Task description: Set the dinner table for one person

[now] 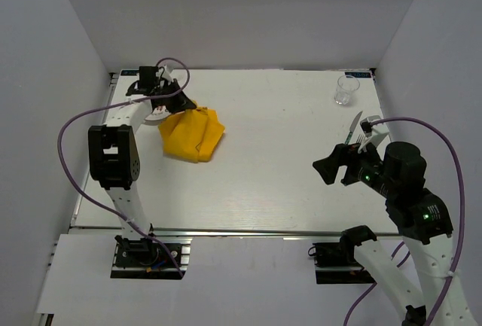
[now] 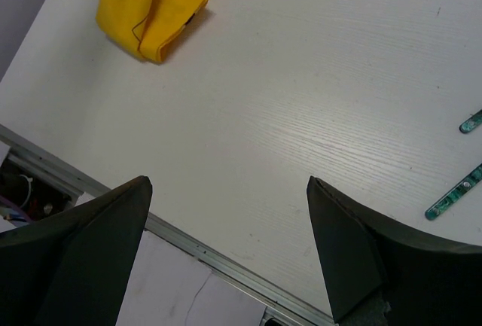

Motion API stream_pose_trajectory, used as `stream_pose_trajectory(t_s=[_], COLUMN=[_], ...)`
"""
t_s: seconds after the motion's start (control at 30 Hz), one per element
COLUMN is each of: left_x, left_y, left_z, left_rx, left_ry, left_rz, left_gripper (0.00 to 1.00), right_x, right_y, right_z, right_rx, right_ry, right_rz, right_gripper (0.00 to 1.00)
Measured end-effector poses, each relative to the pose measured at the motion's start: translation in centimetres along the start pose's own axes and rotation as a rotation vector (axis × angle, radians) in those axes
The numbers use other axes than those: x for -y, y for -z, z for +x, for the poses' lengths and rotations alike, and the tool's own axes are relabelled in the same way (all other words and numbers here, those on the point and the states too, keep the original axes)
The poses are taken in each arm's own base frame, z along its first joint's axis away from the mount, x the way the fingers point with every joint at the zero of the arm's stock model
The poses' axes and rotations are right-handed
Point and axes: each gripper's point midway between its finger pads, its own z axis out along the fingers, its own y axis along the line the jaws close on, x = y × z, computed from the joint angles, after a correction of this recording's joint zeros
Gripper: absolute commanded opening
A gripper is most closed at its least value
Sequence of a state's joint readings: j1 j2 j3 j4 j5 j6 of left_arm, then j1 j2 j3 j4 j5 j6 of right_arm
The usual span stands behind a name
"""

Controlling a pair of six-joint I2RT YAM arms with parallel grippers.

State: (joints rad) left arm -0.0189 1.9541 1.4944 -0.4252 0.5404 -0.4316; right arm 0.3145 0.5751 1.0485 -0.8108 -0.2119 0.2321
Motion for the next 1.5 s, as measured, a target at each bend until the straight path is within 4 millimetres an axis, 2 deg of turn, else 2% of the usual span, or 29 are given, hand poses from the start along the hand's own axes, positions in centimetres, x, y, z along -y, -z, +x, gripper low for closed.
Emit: stream_pose_trajectory(t_s=[0.13, 0.23, 0.3, 0.37, 0.4, 0.43, 0.5, 0.53, 0.57, 0.6, 0.63, 0.73, 0.8, 0.83, 0.9, 1.0, 1.1, 1.2, 1.27, 1.4, 1.5], left_x=[5.8, 12.1, 16.2, 19.3, 20.5, 21.4, 22.9, 23.2, 23.4, 23.3, 22.3, 19.8, 17.7, 16.7, 15.8, 16.0, 16.0, 14.8, 13.1, 9.6, 8.7], left_y=[0.0, 0.8, 1.7, 3.5, 4.4, 5.4, 7.1, 7.7, 8.2, 8.4, 8.3, 9.1, 10.3, 11.0, 12.3, 13.7, 13.5, 11.2, 9.2, 5.0, 2.8], left_z=[-2.6, -5.1, -5.2, -3.3, -1.7, 0.2, 4.4, 6.5, 9.2, 11.2, 13.9, 22.1, 26.0, 26.9, 26.6, 23.9, 21.1, 19.2, 19.2, 19.3, 18.2], left_rx=[0.062, 0.154, 0.208, 0.242, 0.253, 0.255, 0.247, 0.233, 0.208, 0.198, 0.152, 0.048, 0.011, 0.014, 0.075, 0.185, 0.241, 0.254, 0.229, 0.159, 0.147], left_ry=[-0.029, -0.106, -0.155, -0.193, -0.209, -0.227, -0.262, -0.274, -0.284, -0.287, -0.283, -0.266, -0.263, -0.256, -0.248, -0.222, -0.171, -0.118, -0.098, -0.066, -0.055], left_rz=[0.143, 0.269, 0.348, 0.419, 0.452, 0.482, 0.554, 0.585, 0.614, 0.635, 0.631, 0.631, 0.613, 0.592, 0.559, 0.482, 0.348, 0.190, 0.083, -0.157, -0.284], left_gripper=[0.00, 0.00, 0.00, 0.02, 0.08, 0.29, 0.37, 0.45, 0.51, 0.85, 0.98, 0.98, 0.98, 0.98, 0.98, 0.98, 0.98, 0.98, 0.98, 0.98, 0.97], right_x=[0.3, 0.7, 1.0, 1.2, 1.3, 1.4, 1.6, 1.7, 1.9, 2.1, 2.1, 2.4, 2.8, 3.1, 3.9, 4.9, 5.8, 6.4, 6.4, 6.2, 5.9], right_y=[-0.4, -0.6, -0.8, -0.9, -1.1, -1.3, -1.7, -1.9, -2.2, -2.5, -2.7, -3.5, -4.2, -4.6, -5.6, -7.4, -9.7, -12.0, -13.2, -15.6, -16.8], right_z=[0.6, 0.8, 0.8, 0.7, 0.7, 0.8, 1.3, 1.5, 1.8, 2.3, 2.4, 3.0, 3.7, 4.1, 5.2, 7.4, 10.1, 13.0, 14.2, 14.2, 14.1], right_rx=[-0.018, -0.019, -0.021, -0.016, -0.014, -0.015, -0.027, -0.032, -0.040, -0.054, -0.059, -0.074, -0.088, -0.103, -0.134, -0.198, -0.269, -0.332, -0.364, -0.355, -0.350], right_ry=[-0.006, -0.010, -0.015, -0.019, -0.023, -0.026, -0.034, -0.038, -0.042, -0.048, -0.051, -0.067, -0.080, -0.092, -0.124, -0.187, -0.262, -0.342, -0.393, -0.458, -0.485], right_rz=[0.009, 0.025, 0.040, 0.052, 0.056, 0.058, 0.061, 0.061, 0.063, 0.066, 0.067, 0.069, 0.078, 0.086, 0.117, 0.151, 0.171, 0.171, 0.165, 0.141, 0.121], right_gripper=[0.89, 0.89, 0.89, 0.89, 0.89, 0.89, 0.89, 0.89, 0.89, 0.89, 0.89, 0.89, 0.89, 0.89, 0.89, 0.89, 0.89, 0.84, 0.82, 0.81, 0.81])
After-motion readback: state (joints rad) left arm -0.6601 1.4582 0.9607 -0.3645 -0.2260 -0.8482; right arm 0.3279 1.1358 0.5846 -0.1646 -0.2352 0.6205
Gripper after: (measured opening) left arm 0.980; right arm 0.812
